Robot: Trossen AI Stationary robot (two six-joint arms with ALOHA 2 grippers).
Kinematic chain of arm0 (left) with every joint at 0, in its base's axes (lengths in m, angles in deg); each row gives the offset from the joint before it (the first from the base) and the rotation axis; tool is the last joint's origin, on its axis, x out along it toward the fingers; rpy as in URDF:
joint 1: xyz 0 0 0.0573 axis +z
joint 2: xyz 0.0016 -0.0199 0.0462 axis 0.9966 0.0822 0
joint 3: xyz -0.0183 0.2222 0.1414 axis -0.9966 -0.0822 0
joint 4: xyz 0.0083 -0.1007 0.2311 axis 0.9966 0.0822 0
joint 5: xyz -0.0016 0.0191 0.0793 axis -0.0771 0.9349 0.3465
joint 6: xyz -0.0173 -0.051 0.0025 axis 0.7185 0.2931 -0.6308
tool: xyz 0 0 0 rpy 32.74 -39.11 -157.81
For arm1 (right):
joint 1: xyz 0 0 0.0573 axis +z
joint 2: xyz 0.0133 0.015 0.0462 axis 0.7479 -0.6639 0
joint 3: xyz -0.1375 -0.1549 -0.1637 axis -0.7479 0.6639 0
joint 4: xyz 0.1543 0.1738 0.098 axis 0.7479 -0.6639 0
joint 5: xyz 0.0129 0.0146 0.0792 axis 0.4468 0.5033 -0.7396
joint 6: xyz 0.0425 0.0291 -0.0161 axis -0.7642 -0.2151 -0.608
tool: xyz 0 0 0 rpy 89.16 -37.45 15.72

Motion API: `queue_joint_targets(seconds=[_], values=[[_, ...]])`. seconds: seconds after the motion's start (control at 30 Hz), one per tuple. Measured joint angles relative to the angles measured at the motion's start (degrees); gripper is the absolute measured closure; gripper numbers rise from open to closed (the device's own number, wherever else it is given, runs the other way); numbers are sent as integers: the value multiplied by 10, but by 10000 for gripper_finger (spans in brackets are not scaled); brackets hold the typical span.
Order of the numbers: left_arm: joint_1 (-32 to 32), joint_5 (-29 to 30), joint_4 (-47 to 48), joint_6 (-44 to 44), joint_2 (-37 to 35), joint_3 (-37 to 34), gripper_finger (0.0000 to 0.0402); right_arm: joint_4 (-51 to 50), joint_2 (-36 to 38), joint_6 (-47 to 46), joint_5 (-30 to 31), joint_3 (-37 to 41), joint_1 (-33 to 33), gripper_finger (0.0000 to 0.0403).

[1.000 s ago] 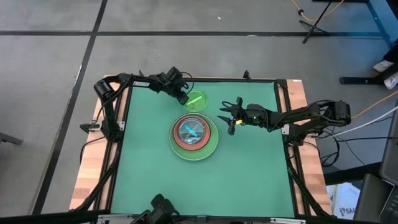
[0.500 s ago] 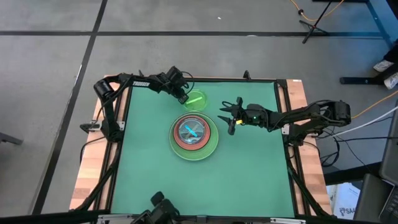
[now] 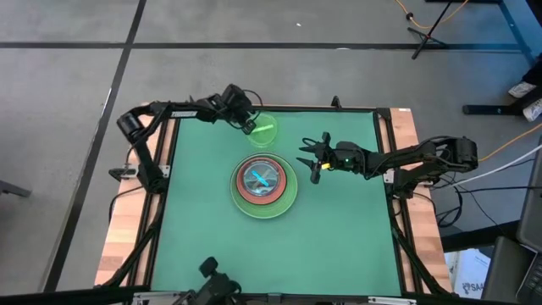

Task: Stack plastic plates
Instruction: Stack the transparent green plate on top of the transparent blue plate

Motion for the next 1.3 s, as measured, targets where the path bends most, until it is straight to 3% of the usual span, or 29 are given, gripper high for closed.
queue_joint_targets(seconds=[0.3,0.53,0.7,0.97,1.3], values=[[-2,-26,63,-14,-126,0,401,0,0,-1,0,0,0,237],[-19,-126,118,-27,-181,0,401,-4,0,-2,0,0,0,237],[-74,-188,166,-73,-184,0,401,-4,0,-2,0,0,0,237],[-182,-159,157,-83,-176,-26,401,-4,0,-2,0,0,0,237],[-230,-101,124,-75,-165,-62,400,-4,0,-3,0,0,0,237]])
